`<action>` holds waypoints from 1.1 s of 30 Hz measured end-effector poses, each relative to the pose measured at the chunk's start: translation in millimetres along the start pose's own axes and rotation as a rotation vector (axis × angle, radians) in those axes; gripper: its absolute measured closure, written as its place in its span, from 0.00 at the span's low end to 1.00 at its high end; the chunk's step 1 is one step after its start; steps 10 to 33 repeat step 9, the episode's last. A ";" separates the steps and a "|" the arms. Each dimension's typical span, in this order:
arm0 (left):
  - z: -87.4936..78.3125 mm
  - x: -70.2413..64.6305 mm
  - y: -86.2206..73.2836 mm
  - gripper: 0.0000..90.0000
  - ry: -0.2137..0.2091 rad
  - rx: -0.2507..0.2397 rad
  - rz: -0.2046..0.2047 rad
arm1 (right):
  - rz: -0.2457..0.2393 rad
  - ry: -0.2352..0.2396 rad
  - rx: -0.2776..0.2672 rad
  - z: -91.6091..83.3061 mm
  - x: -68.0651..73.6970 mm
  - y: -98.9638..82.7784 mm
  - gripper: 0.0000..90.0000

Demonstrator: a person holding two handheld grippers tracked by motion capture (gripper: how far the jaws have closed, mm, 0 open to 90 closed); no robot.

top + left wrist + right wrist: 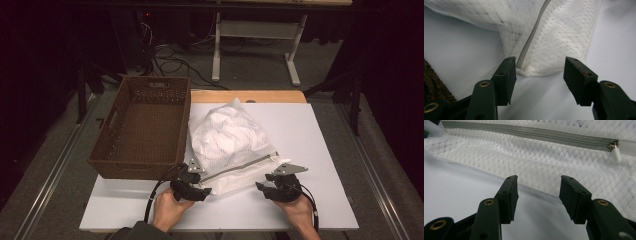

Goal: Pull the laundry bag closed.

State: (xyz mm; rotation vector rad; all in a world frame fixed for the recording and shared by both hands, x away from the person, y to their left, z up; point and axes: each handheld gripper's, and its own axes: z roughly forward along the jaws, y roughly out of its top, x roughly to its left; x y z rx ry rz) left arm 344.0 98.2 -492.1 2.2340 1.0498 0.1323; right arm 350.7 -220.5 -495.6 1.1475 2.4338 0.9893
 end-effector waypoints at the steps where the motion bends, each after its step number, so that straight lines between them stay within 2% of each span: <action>1: -0.7 1.0 0.0 0.48 0.000 -0.003 -0.005 | 0.005 0.002 -0.006 -0.4 -1.5 -0.2 0.55; 3: -1.4 2.9 -0.3 0.48 -0.006 -0.009 -0.012 | 0.020 0.003 -0.001 -0.8 -3.1 -0.6 0.54; 9: 0.0 4.2 -0.6 0.48 -0.007 -0.009 -0.023 | 0.008 -0.001 -0.005 -0.4 -5.0 -0.4 0.54; 33: 0.0 4.2 -0.6 0.48 -0.007 -0.009 -0.023 | 0.008 -0.001 -0.005 -0.4 -5.0 -0.4 0.54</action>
